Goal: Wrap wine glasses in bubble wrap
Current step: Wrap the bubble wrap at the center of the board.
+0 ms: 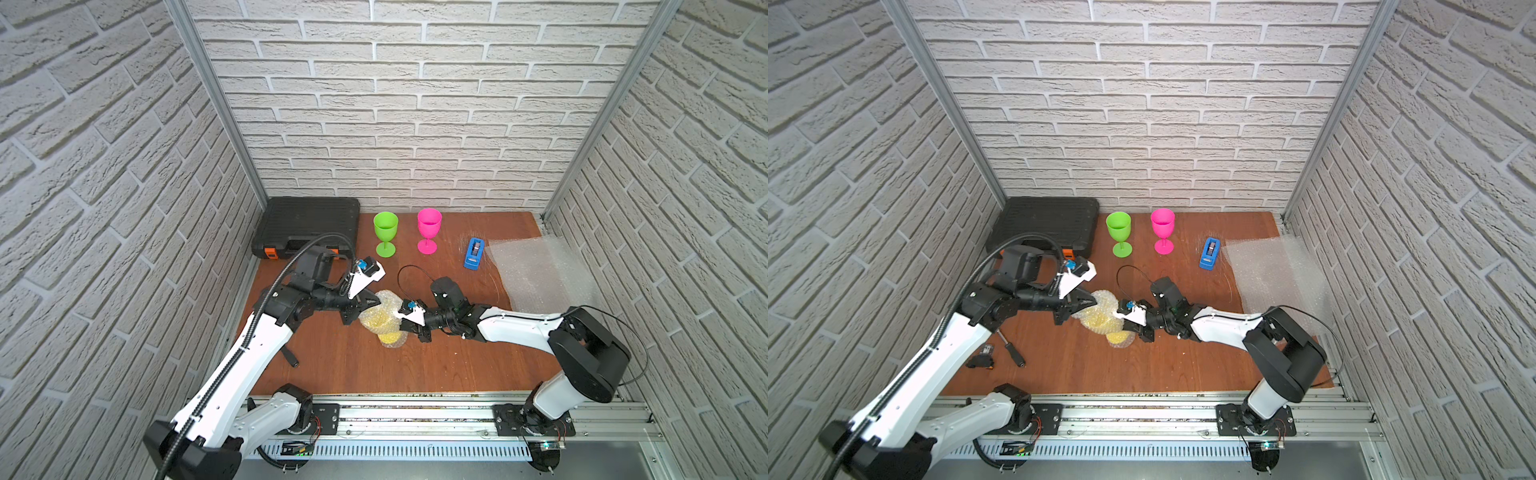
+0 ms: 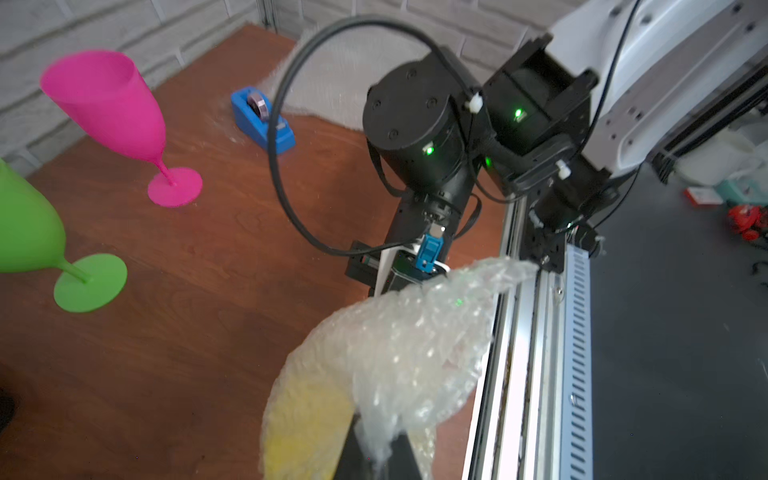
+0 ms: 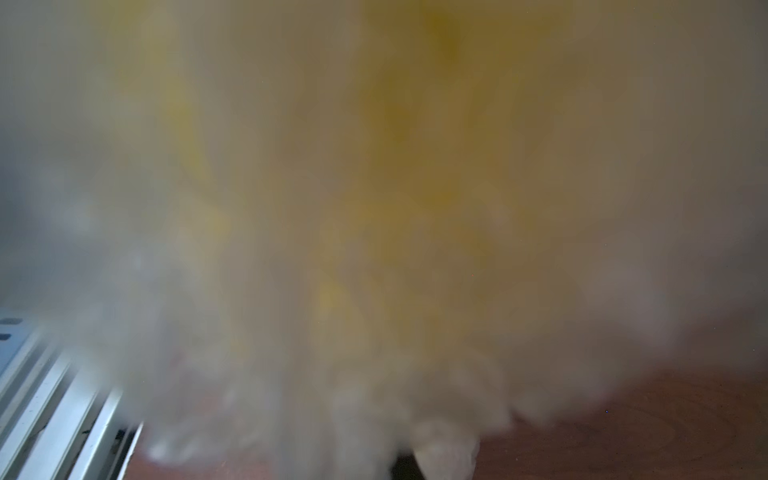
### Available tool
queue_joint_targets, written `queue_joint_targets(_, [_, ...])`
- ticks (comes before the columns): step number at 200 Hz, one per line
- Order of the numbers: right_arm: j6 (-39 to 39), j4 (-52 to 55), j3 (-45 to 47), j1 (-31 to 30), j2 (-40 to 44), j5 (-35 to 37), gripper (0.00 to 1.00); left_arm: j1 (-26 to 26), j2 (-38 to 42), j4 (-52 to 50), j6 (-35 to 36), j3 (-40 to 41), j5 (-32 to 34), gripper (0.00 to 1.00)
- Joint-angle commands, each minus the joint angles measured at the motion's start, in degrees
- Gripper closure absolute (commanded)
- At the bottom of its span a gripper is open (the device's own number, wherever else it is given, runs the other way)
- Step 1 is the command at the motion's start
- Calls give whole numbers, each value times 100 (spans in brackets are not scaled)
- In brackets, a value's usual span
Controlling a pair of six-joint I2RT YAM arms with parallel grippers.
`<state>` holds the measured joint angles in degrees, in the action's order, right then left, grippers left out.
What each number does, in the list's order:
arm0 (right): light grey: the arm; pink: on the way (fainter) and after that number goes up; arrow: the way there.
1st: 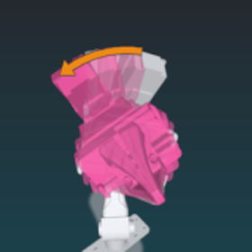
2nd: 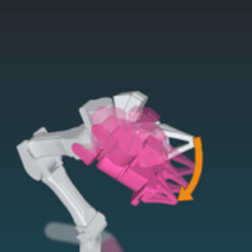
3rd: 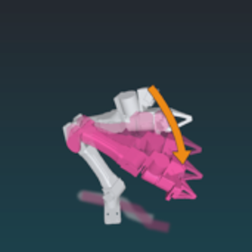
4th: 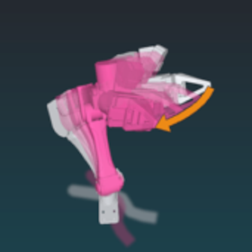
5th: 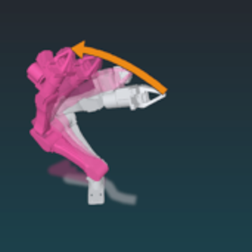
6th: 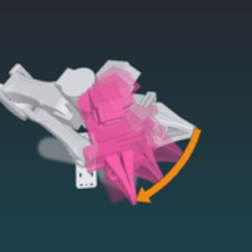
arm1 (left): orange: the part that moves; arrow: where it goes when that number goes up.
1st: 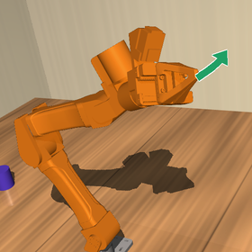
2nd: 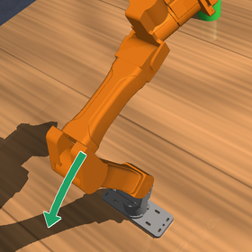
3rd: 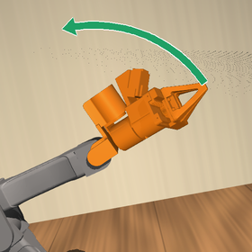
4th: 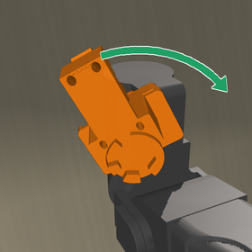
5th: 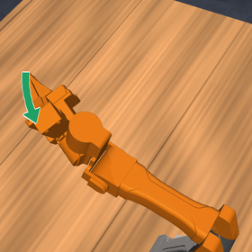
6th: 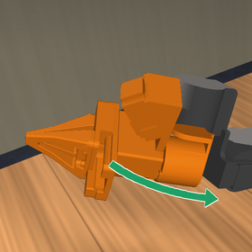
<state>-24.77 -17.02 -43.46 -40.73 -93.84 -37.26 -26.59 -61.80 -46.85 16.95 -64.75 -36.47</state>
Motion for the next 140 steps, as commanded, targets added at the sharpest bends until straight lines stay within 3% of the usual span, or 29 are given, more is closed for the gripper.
queue_joint_targets(1, [153, -293, 242, -6, -404, 524, 97, -299, -327, -306, 307, -334, 635, 100])
queue_joint_targets(71, [525, -1839, 995, 304, -552, 416, 97, -415, -1648, -213, 198, -157, 1238, 100])
queue_joint_targets(107, [927, -2766, 1304, 624, -603, -15, 97, -366, -1922, 224, 19, 163, 1193, 100])
queue_joint_targets(140, [1514, -3900, 1321, 741, -985, -388, 97, -522, -2721, -18, 49, -48, 1395, 100])
